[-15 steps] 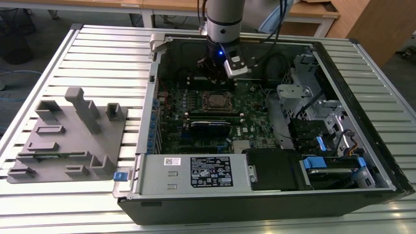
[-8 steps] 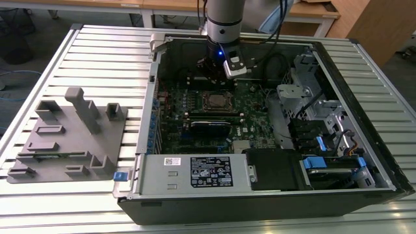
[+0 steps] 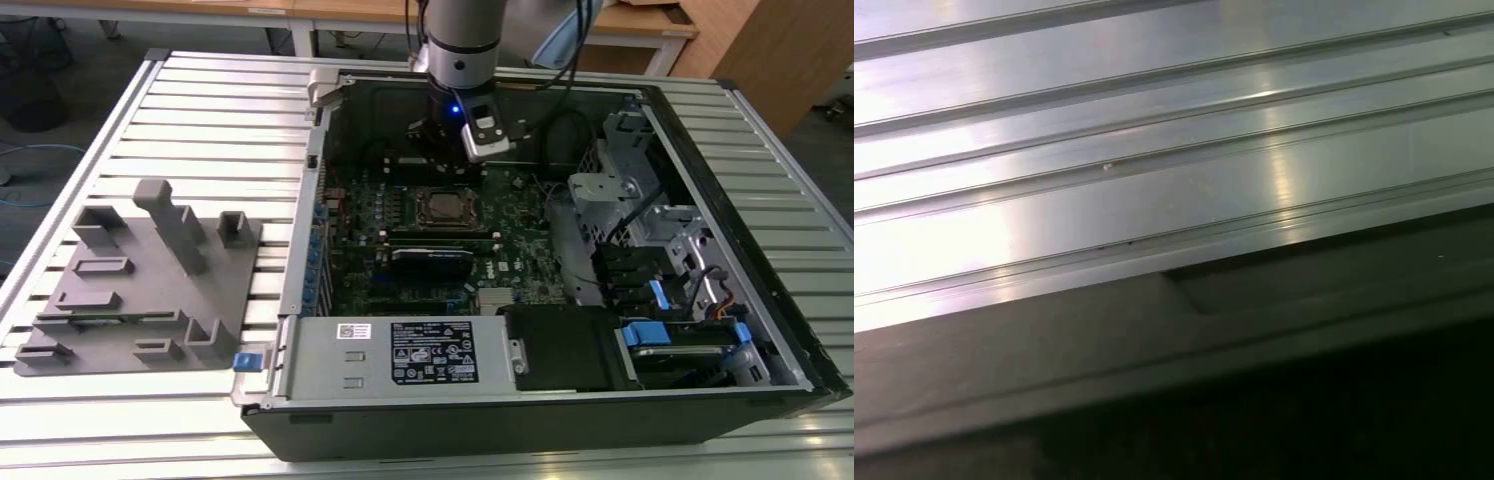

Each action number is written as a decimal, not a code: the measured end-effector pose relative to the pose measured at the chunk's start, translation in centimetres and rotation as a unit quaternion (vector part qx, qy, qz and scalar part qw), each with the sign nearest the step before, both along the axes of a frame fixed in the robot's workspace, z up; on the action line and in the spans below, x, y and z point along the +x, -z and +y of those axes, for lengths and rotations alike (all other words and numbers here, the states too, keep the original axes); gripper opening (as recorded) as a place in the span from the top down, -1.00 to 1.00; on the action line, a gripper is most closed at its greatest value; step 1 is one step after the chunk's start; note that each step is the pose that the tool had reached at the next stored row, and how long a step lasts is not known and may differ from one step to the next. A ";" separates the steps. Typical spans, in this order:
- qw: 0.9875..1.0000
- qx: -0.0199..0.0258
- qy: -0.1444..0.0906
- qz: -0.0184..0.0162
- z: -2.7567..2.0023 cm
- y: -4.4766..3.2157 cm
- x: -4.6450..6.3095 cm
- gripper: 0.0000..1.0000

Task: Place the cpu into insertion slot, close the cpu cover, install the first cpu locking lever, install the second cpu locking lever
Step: 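Install the first cpu locking lever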

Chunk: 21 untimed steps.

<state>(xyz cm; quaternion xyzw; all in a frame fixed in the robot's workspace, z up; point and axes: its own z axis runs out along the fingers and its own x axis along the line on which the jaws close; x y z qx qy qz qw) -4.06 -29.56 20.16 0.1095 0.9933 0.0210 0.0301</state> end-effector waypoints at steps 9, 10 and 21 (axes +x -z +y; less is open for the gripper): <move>1.000 0.000 0.010 0.000 0.01 0.07 0.3 0.79; 1.000 0.000 0.011 0.000 0.01 0.08 0.3 0.79; 1.000 0.000 0.018 0.000 0.46 0.12 0.5 0.79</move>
